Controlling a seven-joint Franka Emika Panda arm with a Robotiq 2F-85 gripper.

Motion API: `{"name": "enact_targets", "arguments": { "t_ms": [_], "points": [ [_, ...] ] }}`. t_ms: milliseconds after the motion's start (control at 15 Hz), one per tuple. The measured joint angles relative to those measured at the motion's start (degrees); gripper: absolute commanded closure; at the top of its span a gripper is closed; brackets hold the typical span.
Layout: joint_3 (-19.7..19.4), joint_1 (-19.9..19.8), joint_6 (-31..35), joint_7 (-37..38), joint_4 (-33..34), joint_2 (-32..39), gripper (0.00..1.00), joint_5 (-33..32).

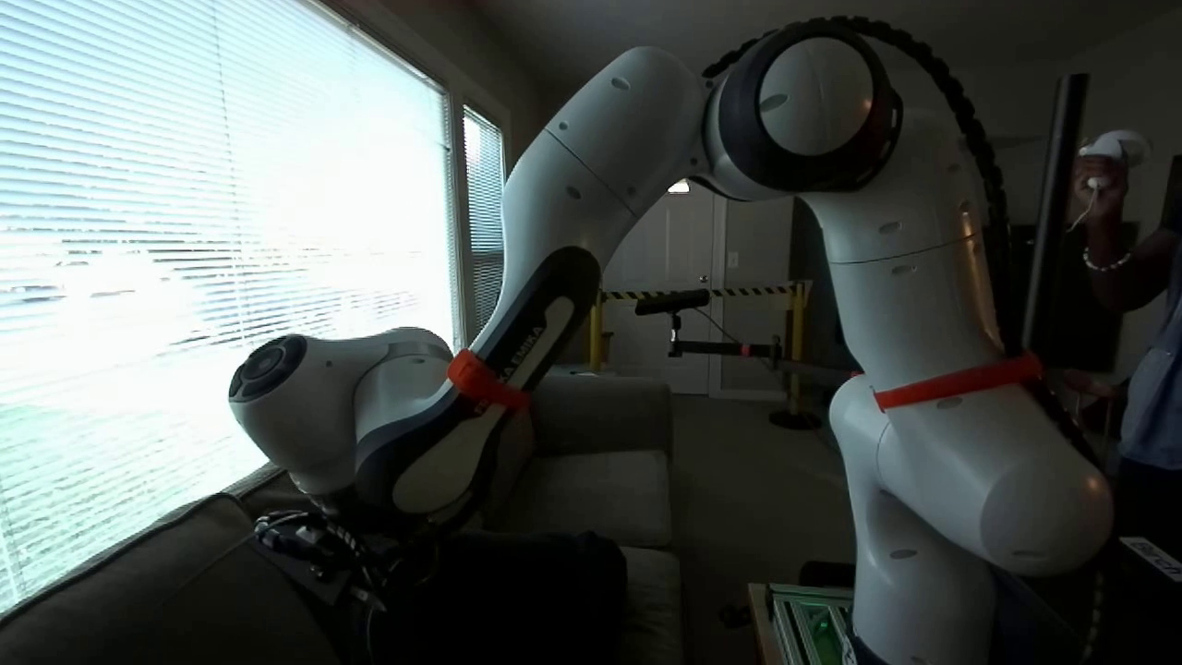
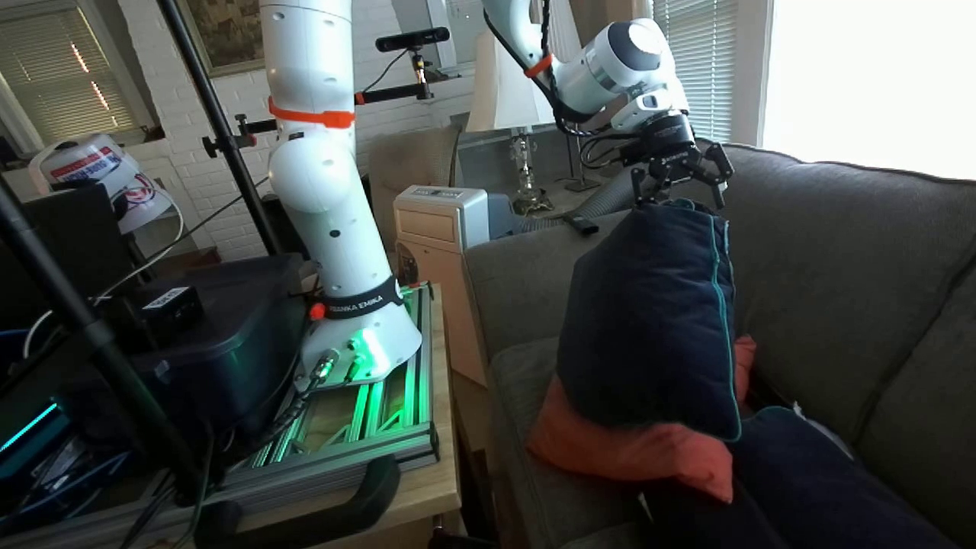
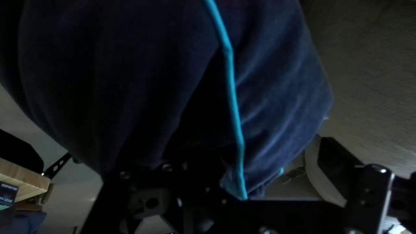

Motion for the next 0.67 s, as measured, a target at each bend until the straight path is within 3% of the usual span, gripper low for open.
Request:
{"name": "enact_targets", "arguments": {
  "t_ms": [667],
  "points": [
    [0.3,-1.4,7.7,1.9,0.1,-2.2,0.00,-0.1]
  ]
}}
